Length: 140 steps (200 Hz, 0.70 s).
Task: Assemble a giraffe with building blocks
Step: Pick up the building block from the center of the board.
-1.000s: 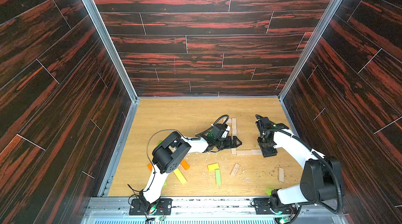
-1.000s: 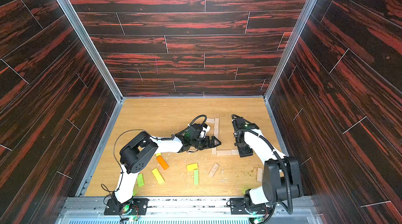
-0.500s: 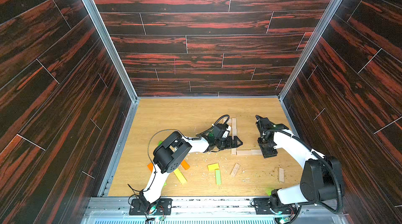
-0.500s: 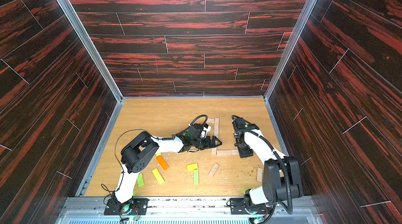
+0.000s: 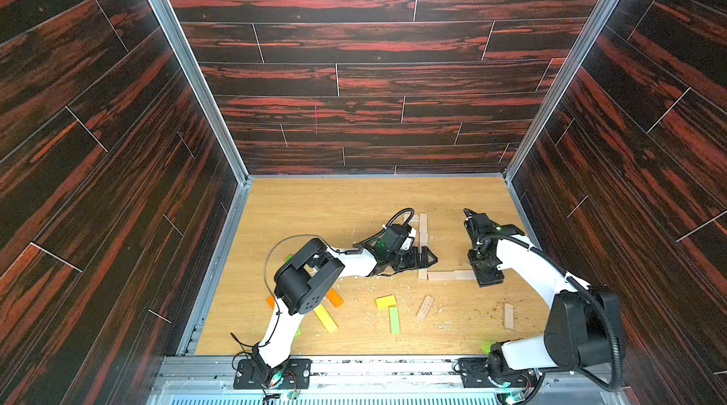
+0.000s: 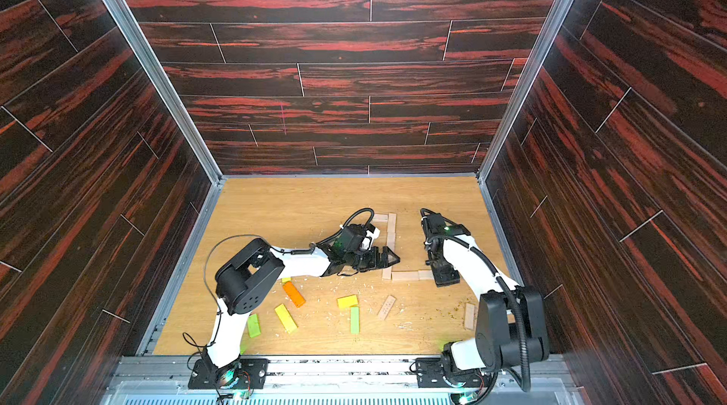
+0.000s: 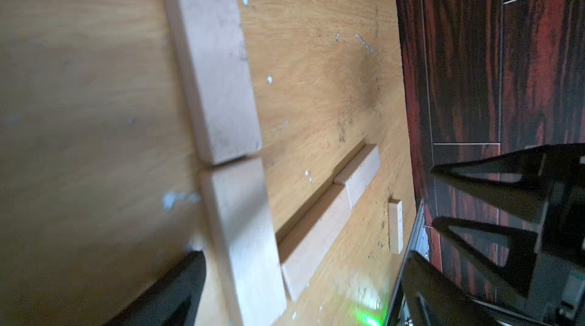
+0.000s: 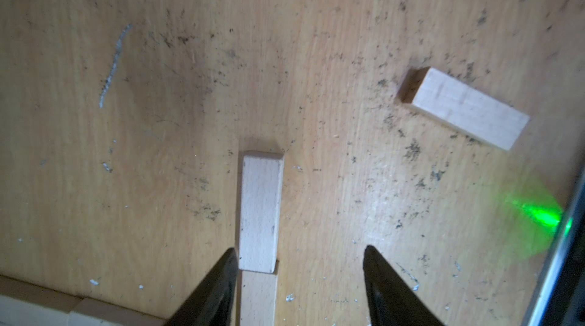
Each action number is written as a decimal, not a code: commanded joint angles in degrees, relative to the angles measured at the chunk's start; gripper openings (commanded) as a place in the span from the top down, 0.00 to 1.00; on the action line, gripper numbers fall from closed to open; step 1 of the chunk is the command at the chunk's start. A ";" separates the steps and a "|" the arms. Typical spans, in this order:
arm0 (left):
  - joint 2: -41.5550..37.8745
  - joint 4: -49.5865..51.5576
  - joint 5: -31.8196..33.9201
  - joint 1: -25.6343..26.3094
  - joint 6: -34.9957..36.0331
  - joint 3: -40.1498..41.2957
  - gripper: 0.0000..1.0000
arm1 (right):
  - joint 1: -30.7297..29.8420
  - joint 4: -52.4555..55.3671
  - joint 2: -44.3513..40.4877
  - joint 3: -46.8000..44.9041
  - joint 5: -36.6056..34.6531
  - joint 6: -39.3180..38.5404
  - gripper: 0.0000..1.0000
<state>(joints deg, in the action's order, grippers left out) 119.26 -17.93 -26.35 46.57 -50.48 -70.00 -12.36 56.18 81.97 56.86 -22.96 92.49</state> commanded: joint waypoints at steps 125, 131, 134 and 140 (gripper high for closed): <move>-31.97 22.32 12.92 -0.05 16.94 15.77 0.00 | 25.50 1.48 -26.04 -10.16 9.97 -27.46 0.33; -32.18 22.29 13.31 -0.10 17.30 16.39 0.00 | 26.59 1.26 -26.21 -10.72 11.02 -28.28 0.33; -32.29 22.18 13.38 -0.22 17.43 16.74 0.00 | 27.12 1.22 -26.20 -11.03 11.58 -28.61 0.33; -32.48 21.75 13.59 -0.37 17.51 17.42 0.00 | 28.24 1.21 -26.10 -11.59 12.58 -29.14 0.33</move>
<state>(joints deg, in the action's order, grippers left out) 89.27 0.78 -16.12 46.57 -36.73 -54.81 12.69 57.56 56.47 47.29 -15.77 69.78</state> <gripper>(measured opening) 0.998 0.670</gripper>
